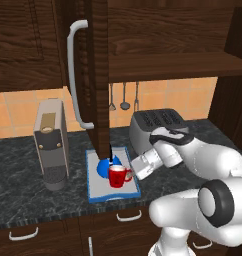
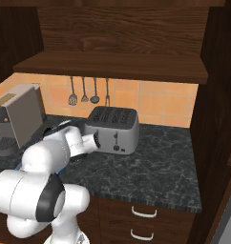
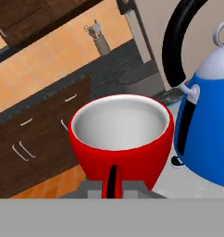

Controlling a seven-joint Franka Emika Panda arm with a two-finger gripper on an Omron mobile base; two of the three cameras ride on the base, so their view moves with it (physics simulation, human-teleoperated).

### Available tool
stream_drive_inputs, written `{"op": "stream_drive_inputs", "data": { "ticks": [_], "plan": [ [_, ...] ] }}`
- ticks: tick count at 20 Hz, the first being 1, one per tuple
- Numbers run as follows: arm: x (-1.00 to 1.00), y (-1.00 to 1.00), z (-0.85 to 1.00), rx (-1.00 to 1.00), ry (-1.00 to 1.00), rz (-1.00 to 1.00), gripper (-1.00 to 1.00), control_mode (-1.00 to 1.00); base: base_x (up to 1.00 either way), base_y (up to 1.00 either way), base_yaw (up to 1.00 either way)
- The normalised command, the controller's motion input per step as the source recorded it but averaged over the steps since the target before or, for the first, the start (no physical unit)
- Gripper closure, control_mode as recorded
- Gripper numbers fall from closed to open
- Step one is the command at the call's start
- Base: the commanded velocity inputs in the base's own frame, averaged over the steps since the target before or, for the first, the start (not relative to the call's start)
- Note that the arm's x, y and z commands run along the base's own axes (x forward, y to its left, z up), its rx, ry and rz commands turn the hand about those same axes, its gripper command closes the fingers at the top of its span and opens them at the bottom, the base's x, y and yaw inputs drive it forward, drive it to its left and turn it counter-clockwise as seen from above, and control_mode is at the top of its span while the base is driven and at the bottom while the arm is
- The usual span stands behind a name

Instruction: Pick the kettle from the counter and place it on the tray. Then pick the mug from the cabinet and place it on the tray. Then close the cabinet doors.

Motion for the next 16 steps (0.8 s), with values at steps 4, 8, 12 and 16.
{"op": "stream_drive_inputs", "data": {
  "ticks": [4, 8, 12, 16],
  "plan": [
    [0.15, 0.13, -0.33, 0.00, -0.16, 0.02, 1.00, -1.00, 0.00, 0.00, 0.00],
    [0.16, 0.13, -0.37, -0.01, -0.13, 0.00, 1.00, -1.00, 0.00, 0.00, 0.00],
    [0.14, 0.22, -0.33, -0.04, -0.02, 0.00, 1.00, -1.00, 0.00, 0.00, 0.00],
    [0.00, 0.10, -0.03, 0.00, 0.02, 0.00, 1.00, -1.00, 0.00, 0.00, 0.00]
  ]
}}
